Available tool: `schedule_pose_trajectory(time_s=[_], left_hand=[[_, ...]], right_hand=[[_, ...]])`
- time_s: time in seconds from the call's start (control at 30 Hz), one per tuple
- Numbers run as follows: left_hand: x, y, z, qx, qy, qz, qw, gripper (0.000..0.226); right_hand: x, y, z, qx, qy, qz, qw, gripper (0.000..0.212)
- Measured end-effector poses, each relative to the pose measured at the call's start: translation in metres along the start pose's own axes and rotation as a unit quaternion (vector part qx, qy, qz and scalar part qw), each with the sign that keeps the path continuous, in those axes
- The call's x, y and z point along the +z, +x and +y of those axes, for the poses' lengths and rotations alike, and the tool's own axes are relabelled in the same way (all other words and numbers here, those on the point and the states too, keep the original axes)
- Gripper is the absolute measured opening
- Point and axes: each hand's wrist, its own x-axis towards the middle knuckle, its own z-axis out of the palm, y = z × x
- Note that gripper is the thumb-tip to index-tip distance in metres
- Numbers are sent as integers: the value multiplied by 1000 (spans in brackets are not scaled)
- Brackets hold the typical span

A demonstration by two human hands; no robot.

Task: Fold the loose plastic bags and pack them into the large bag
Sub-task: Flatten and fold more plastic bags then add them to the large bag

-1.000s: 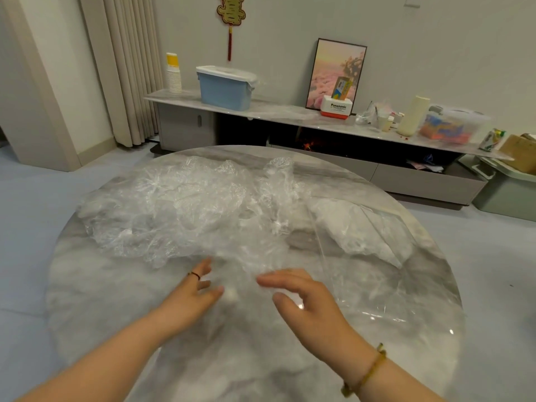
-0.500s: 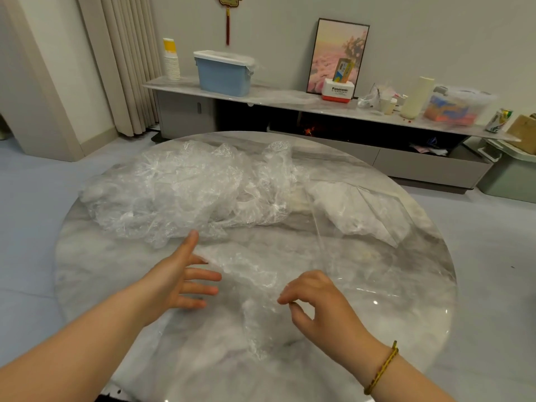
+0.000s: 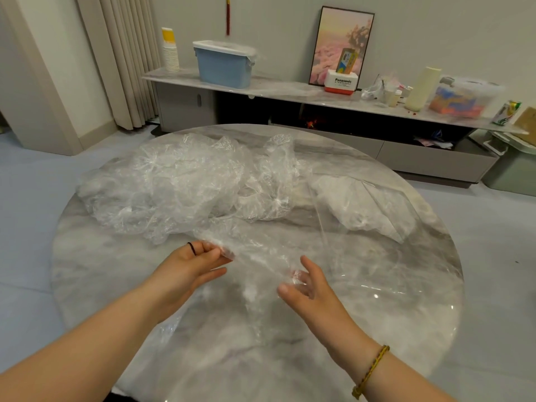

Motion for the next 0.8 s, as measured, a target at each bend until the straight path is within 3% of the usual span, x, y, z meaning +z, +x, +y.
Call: schedule_pose_trajectory(time_s=[0.07, 0.13, 0.2, 0.23, 0.33, 0.4, 0.5, 0.57, 0.63, 0.7, 0.8], left_hand=[[1, -1, -2, 7, 1, -17, 1000, 17], [2, -1, -4, 16, 25, -30, 999, 9], [2, -1, -4, 31, 72, -30, 997, 10], [2, -1, -3, 43, 94, -21, 994, 15], [0, 0, -2, 67, 163, 29, 984, 28], [-7, 4, -5, 80, 272, 41, 958, 54], [-18, 1, -10, 145, 445, -9, 884, 85], [-18, -10, -13, 273, 597, -54, 752, 83], [-15, -17, -27, 337, 677, -123, 643, 79], [-5, -22, -43, 357, 695, -140, 608, 65], [6, -22, -52, 313, 692, -148, 633, 36]], right_hand=[[3, 3, 4, 14, 12, -19, 1000, 53], [8, 6, 3, 10, 39, 10, 999, 30], [6, 8, 5, -121, -45, 124, 984, 21], [2, 10, 5, -222, -140, 182, 947, 19], [-9, 14, 10, -459, -401, 245, 754, 18], [-7, 11, 9, -492, -460, 242, 699, 25], [5, 9, 22, -471, -546, 182, 669, 38], [15, 7, 37, -442, -591, 128, 663, 40], [23, 4, 46, -420, -600, 93, 674, 37], [25, 2, 47, -407, -585, 68, 698, 35], [19, 1, 41, -421, -561, 32, 712, 34]])
